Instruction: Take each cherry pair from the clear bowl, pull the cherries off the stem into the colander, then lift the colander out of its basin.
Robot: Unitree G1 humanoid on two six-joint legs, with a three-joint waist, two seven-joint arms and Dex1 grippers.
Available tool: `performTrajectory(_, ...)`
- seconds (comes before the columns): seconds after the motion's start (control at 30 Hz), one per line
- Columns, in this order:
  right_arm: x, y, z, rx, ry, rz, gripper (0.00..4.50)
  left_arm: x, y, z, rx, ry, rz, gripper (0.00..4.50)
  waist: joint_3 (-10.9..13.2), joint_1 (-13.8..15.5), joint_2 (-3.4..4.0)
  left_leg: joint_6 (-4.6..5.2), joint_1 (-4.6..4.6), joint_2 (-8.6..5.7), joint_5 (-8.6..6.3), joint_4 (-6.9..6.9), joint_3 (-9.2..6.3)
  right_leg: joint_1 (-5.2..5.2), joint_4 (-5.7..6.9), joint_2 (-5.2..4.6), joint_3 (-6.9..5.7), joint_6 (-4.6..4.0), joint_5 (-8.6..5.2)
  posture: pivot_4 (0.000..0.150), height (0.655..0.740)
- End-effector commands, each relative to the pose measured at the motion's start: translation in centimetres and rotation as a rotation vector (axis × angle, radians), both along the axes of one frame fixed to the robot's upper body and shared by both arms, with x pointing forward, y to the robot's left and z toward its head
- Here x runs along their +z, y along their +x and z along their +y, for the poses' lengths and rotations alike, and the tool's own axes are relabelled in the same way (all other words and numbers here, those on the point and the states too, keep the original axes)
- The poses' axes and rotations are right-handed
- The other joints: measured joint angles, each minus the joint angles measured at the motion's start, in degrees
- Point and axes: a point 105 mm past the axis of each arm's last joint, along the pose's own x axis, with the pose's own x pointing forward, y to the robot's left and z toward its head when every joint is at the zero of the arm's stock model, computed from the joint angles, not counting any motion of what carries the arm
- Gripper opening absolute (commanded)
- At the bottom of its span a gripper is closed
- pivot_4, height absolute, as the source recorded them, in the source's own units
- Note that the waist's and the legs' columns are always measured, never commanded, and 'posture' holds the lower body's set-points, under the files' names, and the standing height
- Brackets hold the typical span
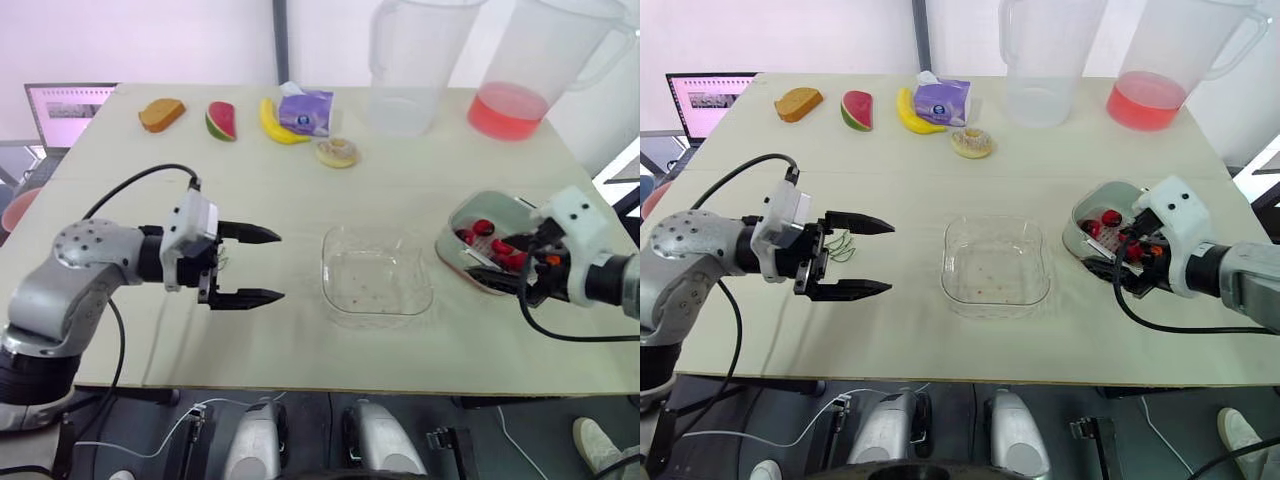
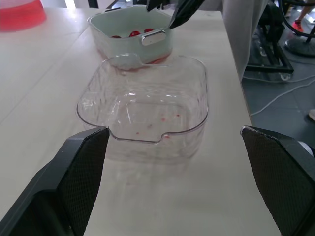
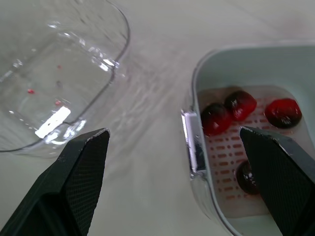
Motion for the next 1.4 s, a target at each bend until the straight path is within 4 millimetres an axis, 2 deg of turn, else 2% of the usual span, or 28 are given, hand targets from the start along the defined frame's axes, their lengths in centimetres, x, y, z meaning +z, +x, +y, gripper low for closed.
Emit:
performTrajectory(0.03, 0.1, 0.9, -0.6, -0.017, -0.054, 0.021, 4.5, 0.6, -0.2, -0.7, -0.02, -0.011, -0.053, 4.48, 0.0, 0.03, 0.01, 0.0, 0.0, 0.0, 0.0, 0.0, 0.0, -0.01, 0.0, 0.0, 0.01, 0.0, 0.0, 0.15, 0.74)
performTrajectory(0.37, -1.1, 2.6, -0.5, 0.012, -0.102, 0.067, 4.5, 0.5, -0.2, -1.8, -0.031, -0.031, -0.059, 4.48, 0.01, 0.15, 0.01, 0.0, -0.04, -0.01, 0.0, 0.0, 0.01, -0.05, 0.0, 0.0, 0.01, 0.0, 0.0, 0.15, 0.74)
performTrajectory(0.4, -1.2, 2.6, -0.4, 0.018, -0.103, 0.068, 3.9, 0.5, -0.2, -1.9, -0.031, -0.032, -0.058, 4.5, 0.01, 0.15, 0.01, 0.0, -0.04, -0.01, 0.0, 0.0, 0.01, -0.05, 0.0, 0.0, 0.01, 0.0, 0.0, 0.15, 0.74)
performTrajectory(0.47, -1.3, 2.7, -0.4, 0.023, -0.106, 0.07, 3.12, 0.5, -0.2, -2.0, -0.033, -0.032, -0.058, 4.5, 0.0, 0.15, 0.01, 0.0, -0.04, 0.0, 0.0, 0.0, 0.01, -0.05, 0.0, 0.0, 0.01, 0.0, 0.0, 0.15, 0.74)
performTrajectory(0.63, -1.5, 2.8, -0.3, 0.031, -0.107, 0.071, 0.53, 0.3, -0.3, -2.0, -0.032, -0.026, -0.054, 4.5, 0.0, 0.15, 0.01, 0.0, -0.04, 0.0, 0.0, 0.0, 0.01, -0.05, 0.0, 0.0, 0.01, 0.0, 0.0, 0.15, 0.74)
performTrajectory(0.67, -1.5, 2.8, -0.3, 0.032, -0.107, 0.071, 0.16, 0.3, -0.3, -2.0, -0.033, -0.023, -0.053, 4.5, 0.0, 0.15, 0.01, 0.0, -0.04, 0.0, 0.0, 0.0, 0.01, -0.05, 0.0, 0.0, 0.01, 0.0, 0.0, 0.15, 0.74)
performTrajectory(0.97, -1.3, 2.8, -0.5, 0.03, -0.11, 0.064, 0.18, 0.1, -0.5, -2.0, -0.036, -0.014, -0.043, 4.5, 0.0, 0.15, 0.01, 0.0, -0.04, 0.0, 0.0, 0.01, 0.01, -0.04, 0.0, 0.0, 0.0, 0.0, 0.0, 0.15, 0.74)
performTrajectory(1.4, 1.9, 2.5, -1.3, 0.024, -0.131, 0.033, 0.18, -0.4, -0.2, -2.1, -0.046, -0.01, -0.03, 4.5, 0.02, 0.15, 0.04, 0.0, -0.04, -0.01, 0.0, 0.01, 0.02, -0.05, 0.01, -0.01, 0.01, 0.01, 0.0, 0.15, 0.74)
